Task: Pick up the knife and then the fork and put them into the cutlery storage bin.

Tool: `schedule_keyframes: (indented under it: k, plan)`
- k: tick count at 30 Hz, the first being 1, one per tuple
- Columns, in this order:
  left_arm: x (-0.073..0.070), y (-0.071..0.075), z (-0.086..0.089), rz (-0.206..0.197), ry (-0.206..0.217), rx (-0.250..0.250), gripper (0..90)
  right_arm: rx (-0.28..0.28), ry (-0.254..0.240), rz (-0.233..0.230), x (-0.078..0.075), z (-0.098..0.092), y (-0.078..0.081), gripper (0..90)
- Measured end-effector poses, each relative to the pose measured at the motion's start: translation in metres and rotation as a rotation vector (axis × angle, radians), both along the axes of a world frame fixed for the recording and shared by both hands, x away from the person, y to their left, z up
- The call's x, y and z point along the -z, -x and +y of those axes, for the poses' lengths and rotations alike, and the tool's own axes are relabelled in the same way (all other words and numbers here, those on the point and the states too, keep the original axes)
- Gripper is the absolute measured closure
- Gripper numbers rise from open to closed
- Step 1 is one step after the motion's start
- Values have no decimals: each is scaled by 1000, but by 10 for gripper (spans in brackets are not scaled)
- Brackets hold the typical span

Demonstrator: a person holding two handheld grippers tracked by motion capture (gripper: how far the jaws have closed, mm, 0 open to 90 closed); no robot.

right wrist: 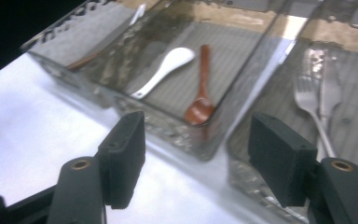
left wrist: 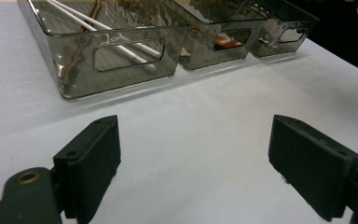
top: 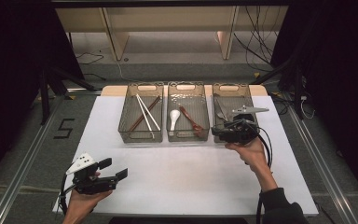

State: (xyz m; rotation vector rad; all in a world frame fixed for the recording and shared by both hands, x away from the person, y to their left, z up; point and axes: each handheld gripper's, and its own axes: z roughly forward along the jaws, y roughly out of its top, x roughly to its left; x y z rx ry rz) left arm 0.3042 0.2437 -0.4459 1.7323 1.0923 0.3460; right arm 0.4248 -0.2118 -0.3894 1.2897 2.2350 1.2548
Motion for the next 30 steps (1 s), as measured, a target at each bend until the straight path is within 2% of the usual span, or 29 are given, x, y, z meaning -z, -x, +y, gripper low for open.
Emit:
schedule_keyframes:
  k: [9, 14, 30]
  plan:
    - [1, -1, 0, 0, -1, 4, 163, -38, -22, -30, 11, 9, 28, 344]
    - [0, -1, -1, 3, -2, 5, 163, -50, -8, -41, 19, 12, 37, 324]
    - [1, 0, -2, -1, -13, 15, 163, -104, -68, -61, 32, 16, 69, 275]
